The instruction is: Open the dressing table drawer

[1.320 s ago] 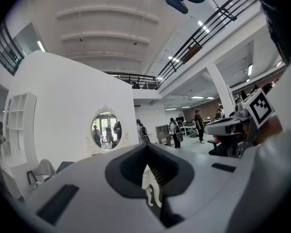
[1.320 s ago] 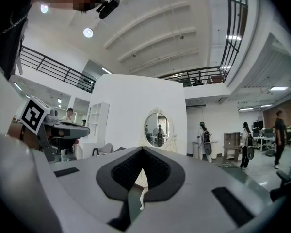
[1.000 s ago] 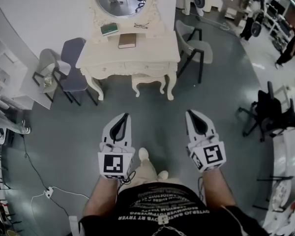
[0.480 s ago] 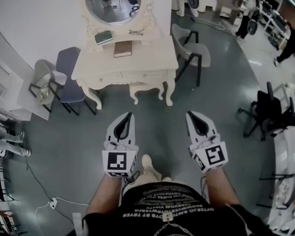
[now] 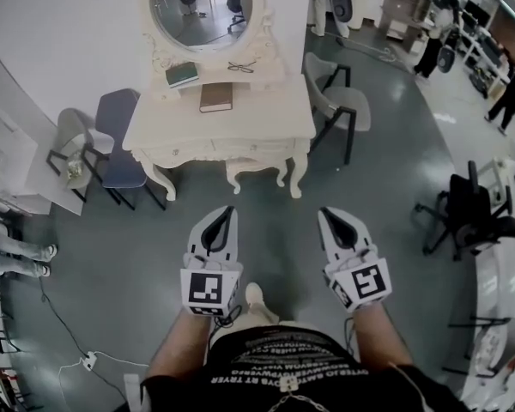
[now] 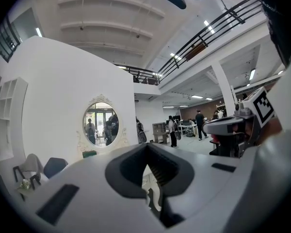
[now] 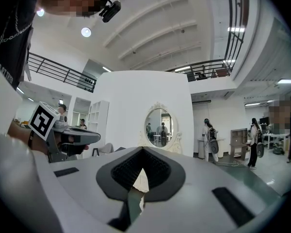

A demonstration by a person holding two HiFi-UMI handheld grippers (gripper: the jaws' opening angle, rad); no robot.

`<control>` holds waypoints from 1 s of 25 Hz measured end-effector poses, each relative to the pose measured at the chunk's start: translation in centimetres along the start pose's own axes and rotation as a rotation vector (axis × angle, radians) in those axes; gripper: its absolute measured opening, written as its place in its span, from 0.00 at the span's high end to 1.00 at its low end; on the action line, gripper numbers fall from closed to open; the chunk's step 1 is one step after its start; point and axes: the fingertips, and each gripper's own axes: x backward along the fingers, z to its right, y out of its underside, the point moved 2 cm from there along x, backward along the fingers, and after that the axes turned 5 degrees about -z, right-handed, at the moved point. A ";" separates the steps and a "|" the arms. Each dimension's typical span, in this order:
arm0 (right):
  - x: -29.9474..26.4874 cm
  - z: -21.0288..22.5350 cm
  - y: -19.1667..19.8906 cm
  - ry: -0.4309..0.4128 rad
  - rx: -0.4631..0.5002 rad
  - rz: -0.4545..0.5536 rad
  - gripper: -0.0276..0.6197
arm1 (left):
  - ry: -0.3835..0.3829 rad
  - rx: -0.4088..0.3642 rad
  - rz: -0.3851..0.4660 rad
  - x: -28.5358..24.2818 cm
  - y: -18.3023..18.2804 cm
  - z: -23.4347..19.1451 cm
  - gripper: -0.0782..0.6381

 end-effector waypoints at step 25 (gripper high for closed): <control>-12.2 0.4 -2.7 0.093 0.037 0.010 0.97 | 0.058 -0.011 0.041 -8.1 -0.4 -11.8 0.89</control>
